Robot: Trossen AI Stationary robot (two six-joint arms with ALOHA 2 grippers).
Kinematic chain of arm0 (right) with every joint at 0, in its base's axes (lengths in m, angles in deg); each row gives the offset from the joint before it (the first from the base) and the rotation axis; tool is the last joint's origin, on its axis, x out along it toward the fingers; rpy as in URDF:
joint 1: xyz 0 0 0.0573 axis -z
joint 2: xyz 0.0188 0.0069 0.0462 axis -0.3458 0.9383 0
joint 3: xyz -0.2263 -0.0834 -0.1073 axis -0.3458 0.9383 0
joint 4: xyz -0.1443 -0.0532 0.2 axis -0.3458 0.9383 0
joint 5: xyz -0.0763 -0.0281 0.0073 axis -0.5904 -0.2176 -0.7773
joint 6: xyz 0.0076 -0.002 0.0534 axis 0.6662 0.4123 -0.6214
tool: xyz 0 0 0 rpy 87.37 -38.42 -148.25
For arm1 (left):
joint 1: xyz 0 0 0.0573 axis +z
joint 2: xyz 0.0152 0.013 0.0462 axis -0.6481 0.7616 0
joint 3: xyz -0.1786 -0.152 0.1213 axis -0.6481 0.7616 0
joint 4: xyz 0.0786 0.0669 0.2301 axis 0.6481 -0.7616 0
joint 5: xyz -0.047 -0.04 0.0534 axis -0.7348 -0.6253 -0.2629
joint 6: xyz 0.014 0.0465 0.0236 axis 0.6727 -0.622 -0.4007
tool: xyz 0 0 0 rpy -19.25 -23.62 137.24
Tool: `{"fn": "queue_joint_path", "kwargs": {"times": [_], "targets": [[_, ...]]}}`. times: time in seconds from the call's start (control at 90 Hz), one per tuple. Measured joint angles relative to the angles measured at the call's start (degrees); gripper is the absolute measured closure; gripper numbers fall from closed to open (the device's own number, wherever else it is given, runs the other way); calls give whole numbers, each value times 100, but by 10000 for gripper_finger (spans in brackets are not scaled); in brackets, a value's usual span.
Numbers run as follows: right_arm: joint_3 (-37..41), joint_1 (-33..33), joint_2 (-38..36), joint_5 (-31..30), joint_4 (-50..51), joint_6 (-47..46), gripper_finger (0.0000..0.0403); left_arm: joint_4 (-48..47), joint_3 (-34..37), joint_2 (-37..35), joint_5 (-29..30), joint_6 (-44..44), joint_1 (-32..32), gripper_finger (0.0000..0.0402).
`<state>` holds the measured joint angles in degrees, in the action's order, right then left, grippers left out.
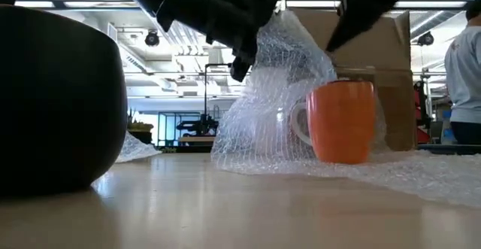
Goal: Wrap mug
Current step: Wrap the orange mug with the right transparent bubble wrap
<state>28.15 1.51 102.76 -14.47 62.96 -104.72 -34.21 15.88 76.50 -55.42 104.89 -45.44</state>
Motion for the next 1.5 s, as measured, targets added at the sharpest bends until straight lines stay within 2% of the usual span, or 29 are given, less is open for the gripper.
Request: {"fn": "queue_joint_path", "kwargs": {"times": [0.156, 0.478, 0.644, 0.733, 0.856, 0.978, 1.067, 1.122, 1.278, 1.5], "targets": [[225, 81, 110, 501, -819, 351, 403, 11, -11, 0, -2, -1, 0, 364], [968, 725, 384, 471, -636, -71, 403, 104, -15, 0, -2, -3, 0, 360], [1171, 816, 384, 1216, -752, -64, 403, 90, -15, -12, -145, 8, 0, 362], [1260, 826, 471, 1313, -880, -63, 403, -127, -17, -91, -322, 32, -12, 364], [1271, 826, 551, 1339, -1029, 8, 403, -933, -17, -261, -374, 199, -22, 365], [1266, 826, 588, 1344, -1109, 160, 403, -1514, -16, -286, -5, 274, -28, 365], [1257, 824, 633, 1354, -1131, 205, 403, -1453, 7, -193, 391, 276, -20, 365], [1257, 824, 648, 1382, -1159, 279, 403, -1364, 28, -92, 436, 275, -9, 365], [1257, 813, 679, 1658, -1390, 676, 403, -788, 7, 272, -236, 566, -104, 365], [1266, 796, 692, 1897, -1799, 1039, 403, -804, -136, 614, -326, 1271, -566, 365]]}}
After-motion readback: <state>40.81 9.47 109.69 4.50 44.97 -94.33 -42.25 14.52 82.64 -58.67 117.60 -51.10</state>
